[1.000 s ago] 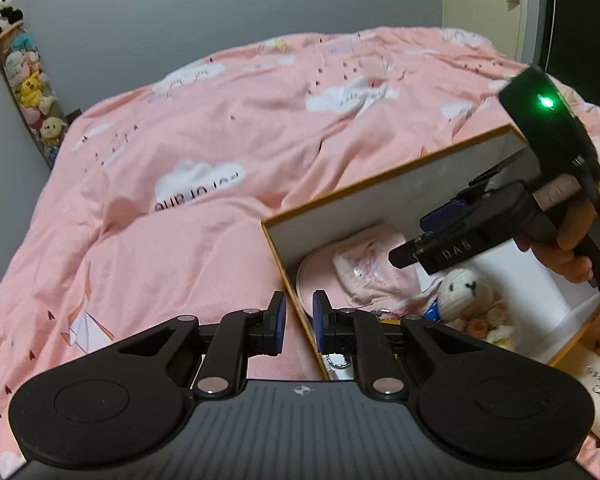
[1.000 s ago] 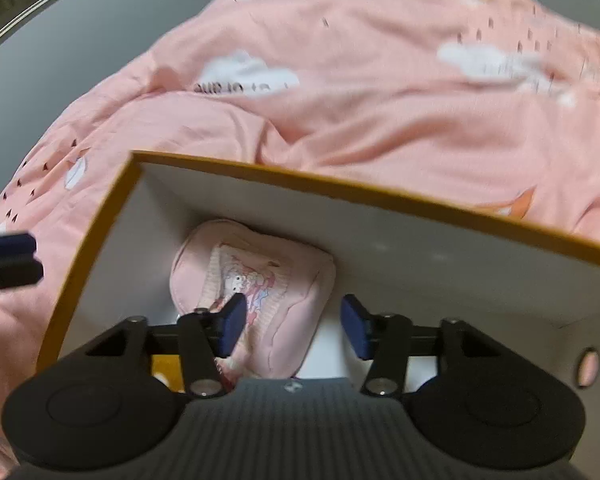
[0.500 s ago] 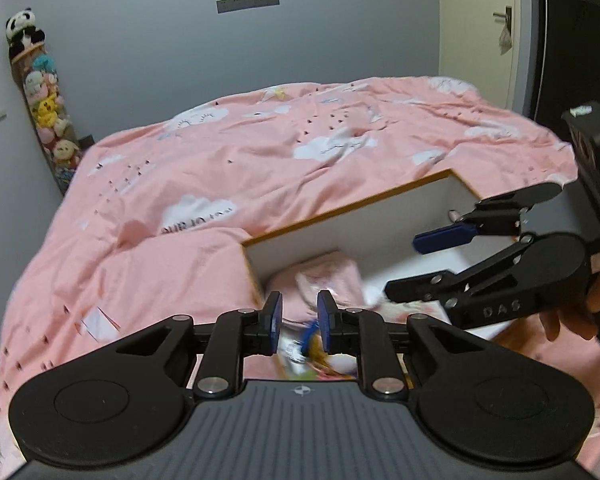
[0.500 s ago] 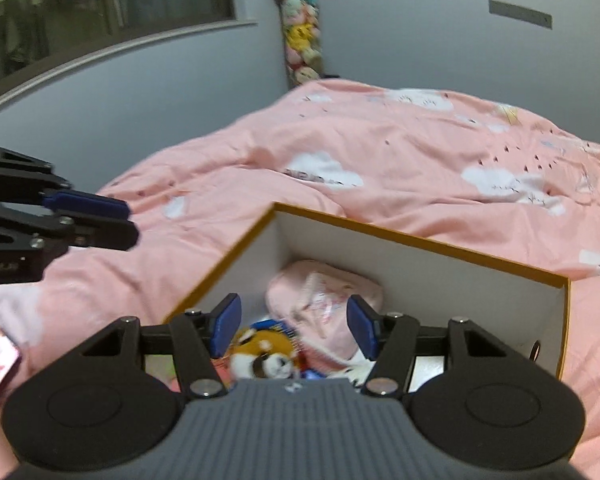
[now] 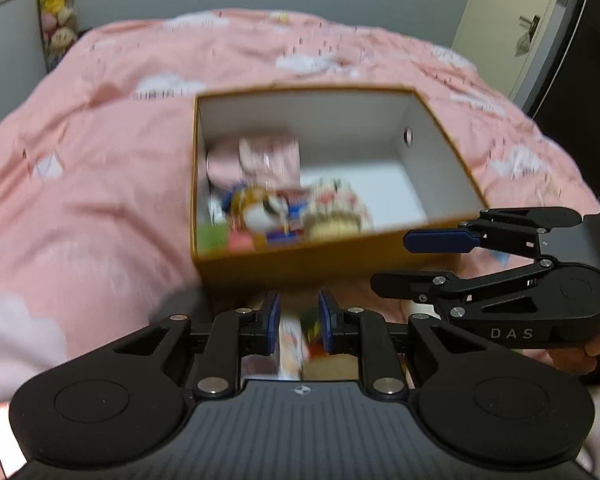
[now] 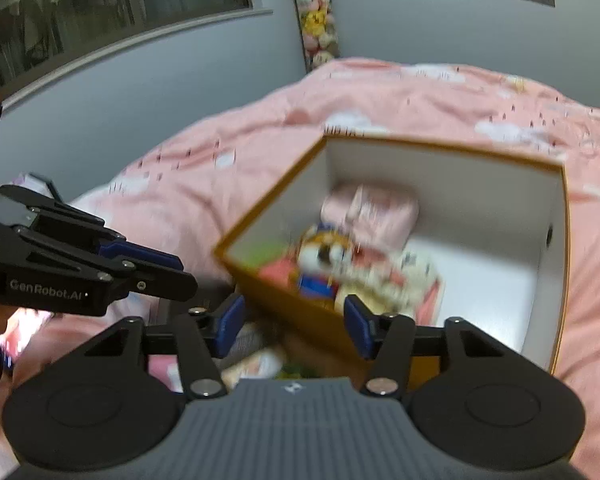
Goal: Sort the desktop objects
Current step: 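Move both grippers down to the pile of items beside the box, then grasp the dark purple box with the left gripper while the right grasps the gold cardboard box, then carry both held boxes over the open box and lower them inside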
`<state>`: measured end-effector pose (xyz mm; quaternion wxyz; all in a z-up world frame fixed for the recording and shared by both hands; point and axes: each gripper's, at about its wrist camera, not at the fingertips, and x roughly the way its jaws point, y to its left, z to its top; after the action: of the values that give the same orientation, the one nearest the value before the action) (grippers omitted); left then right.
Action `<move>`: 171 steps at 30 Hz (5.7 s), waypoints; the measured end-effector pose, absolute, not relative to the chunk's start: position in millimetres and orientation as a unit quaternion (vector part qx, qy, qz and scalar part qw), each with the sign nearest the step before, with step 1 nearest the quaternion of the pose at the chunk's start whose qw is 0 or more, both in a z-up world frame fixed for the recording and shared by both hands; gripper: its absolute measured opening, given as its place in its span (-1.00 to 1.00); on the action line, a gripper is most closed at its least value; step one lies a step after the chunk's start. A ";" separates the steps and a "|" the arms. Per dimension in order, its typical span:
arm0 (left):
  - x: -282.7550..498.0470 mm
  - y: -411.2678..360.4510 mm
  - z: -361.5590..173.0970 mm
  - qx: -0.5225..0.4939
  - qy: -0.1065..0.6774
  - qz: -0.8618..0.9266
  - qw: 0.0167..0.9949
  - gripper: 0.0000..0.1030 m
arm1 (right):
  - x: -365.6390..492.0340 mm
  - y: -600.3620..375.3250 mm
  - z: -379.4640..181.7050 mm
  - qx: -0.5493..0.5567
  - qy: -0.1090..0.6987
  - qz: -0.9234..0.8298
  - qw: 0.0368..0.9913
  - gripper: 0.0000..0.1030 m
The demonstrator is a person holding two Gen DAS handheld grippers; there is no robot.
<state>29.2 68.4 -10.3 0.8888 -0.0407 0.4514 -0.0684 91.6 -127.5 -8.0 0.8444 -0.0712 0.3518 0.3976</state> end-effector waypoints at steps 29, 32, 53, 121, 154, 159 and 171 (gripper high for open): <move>-9.0 18.3 -55.4 0.032 0.557 -0.065 0.827 -0.57 | 46.6 -133.8 -59.3 -0.157 0.458 0.403 0.777 0.11; -5.3 26.1 -50.3 0.027 0.547 -0.046 0.835 -0.57 | 46.9 -124.5 -54.4 -0.189 0.428 0.418 0.779 0.22; 3.6 48.0 -51.6 -0.009 0.538 -0.006 0.843 -0.57 | 59.9 -79.0 -74.4 -0.254 0.412 0.469 0.739 0.18; 25.9 74.2 2.3 -0.005 0.431 -0.041 0.902 -0.50 | 126.8 -150.9 -9.2 -0.104 0.438 0.422 0.787 0.00; 163.8 8.7 -15.0 -0.120 0.477 -0.151 0.857 -0.50 | 181.5 -166.1 8.0 -0.080 0.434 0.238 0.865 -0.35; 174.3 3.9 -22.2 -0.136 0.494 -0.161 0.844 -0.50 | 184.6 -166.1 8.5 -0.081 0.435 0.231 0.866 -0.34; 205.2 -12.2 -30.8 -0.083 0.554 -0.135 0.817 -0.50 | 177.6 -202.1 30.3 -0.032 0.375 0.205 0.903 -0.27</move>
<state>205.2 -12.2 -30.8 0.8171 -0.0834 0.5542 -0.1351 177.6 -202.1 30.3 0.9034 -0.0320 0.3751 0.2053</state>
